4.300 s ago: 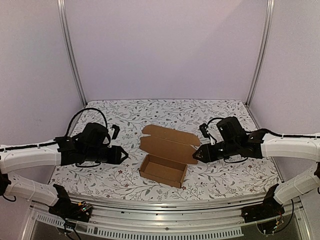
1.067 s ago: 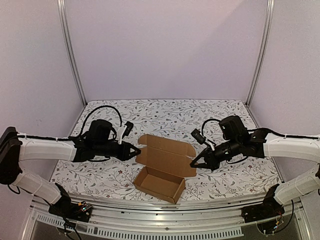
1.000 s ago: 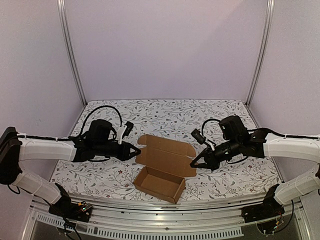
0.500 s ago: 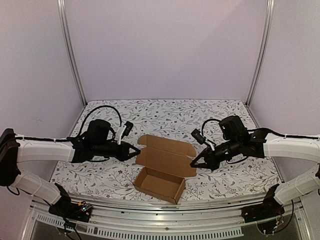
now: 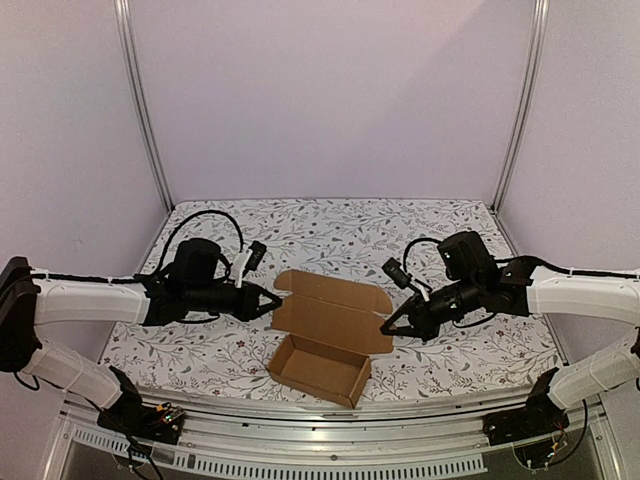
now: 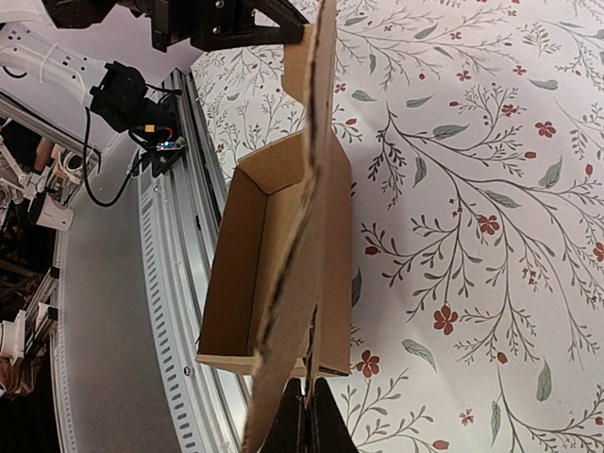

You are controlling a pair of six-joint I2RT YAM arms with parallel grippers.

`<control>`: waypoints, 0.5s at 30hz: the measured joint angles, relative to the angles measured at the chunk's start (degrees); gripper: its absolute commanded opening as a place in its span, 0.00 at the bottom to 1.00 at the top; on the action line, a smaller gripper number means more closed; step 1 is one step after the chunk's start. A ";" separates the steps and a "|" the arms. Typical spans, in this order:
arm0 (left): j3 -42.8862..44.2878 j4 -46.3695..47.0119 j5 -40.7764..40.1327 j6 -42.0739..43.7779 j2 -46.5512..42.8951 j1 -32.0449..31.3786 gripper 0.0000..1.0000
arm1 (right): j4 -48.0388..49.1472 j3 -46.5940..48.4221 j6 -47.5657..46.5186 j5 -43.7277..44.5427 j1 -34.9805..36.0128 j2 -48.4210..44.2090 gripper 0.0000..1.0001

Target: Fold the paper box

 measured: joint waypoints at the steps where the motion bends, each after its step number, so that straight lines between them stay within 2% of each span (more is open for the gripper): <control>1: 0.00 0.07 0.13 0.00 0.00 0.00 0.07 | 0.00 0.00 0.00 0.02 0.00 0.00 0.00; 7: 0.00 0.48 0.72 -0.09 0.15 -0.02 0.07 | 0.00 0.00 0.00 0.50 0.00 0.00 0.00; 12: -0.07 0.83 0.81 -0.59 0.37 -0.02 0.14 | 0.00 0.00 0.00 0.83 0.00 0.00 0.00; 15: -0.15 0.85 0.61 -0.92 0.37 -0.02 0.14 | -0.02 0.00 -0.02 0.87 0.00 0.00 0.00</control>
